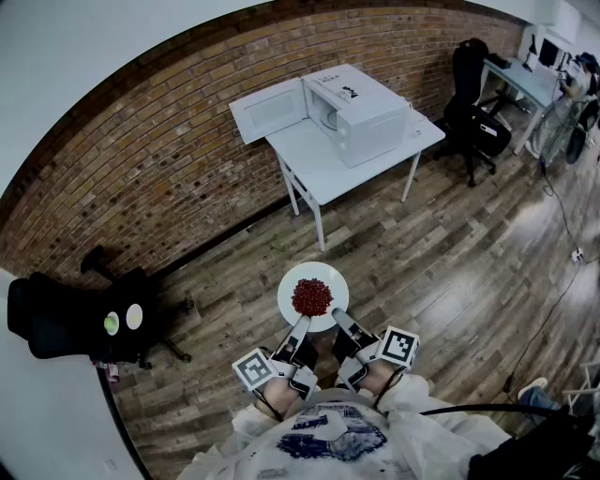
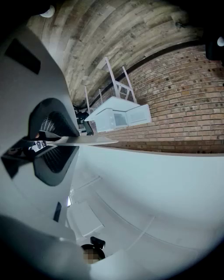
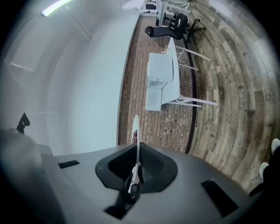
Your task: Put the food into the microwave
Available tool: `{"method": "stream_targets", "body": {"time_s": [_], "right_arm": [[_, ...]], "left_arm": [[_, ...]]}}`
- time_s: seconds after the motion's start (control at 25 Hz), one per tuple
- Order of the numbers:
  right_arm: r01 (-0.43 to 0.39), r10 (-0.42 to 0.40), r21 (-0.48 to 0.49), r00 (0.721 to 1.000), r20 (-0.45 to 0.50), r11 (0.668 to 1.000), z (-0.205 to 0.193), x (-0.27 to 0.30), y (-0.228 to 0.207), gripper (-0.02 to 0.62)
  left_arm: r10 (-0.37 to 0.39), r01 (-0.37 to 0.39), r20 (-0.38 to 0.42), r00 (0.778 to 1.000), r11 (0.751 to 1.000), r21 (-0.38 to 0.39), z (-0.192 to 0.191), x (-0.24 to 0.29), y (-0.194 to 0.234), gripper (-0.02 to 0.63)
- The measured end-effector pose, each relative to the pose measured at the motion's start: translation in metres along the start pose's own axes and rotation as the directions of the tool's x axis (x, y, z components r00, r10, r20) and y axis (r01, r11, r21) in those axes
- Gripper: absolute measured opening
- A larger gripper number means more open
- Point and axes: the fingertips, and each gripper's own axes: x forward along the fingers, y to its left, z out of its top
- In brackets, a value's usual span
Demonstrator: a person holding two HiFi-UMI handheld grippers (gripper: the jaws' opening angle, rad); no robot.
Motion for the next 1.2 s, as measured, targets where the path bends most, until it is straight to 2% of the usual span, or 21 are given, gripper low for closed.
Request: {"method": "stream_targets", "body": {"time_s": [0.28,0.64,0.88,1.2], "right_arm": [[-0.001,0.001,-0.006,1.000,-0.006,1.000,0.011,-0.013,-0.008,0.026],[0.000,0.000,-0.001,1.000,-0.021,1.000,0.024,-0.005,-0.010,0.026],[0.012,-0.012,-0.011,0.999,-0.042,1.000,0.032,0.022,-0.018,0.026],[0.034,-0.035,-0.014,0.999,-0.033,0.999,0.048,0.078,-0.029,0.026]], "left_arm": [[0.002,-0.002,-0.004,1.000,1.000,0.005,-0.015,0.006,0.005,0.055],[0.001,-0.001,0.003,1.000,1.000,-0.004,-0.011,0.021,0.008,0.055],[-0.005,0.005,0.021,1.000,1.000,-0.009,0.013,0.032,0.018,0.055],[-0.024,0.024,0.006,1.000,0.999,-0.030,0.065,0.060,0.032,0.055]]}}
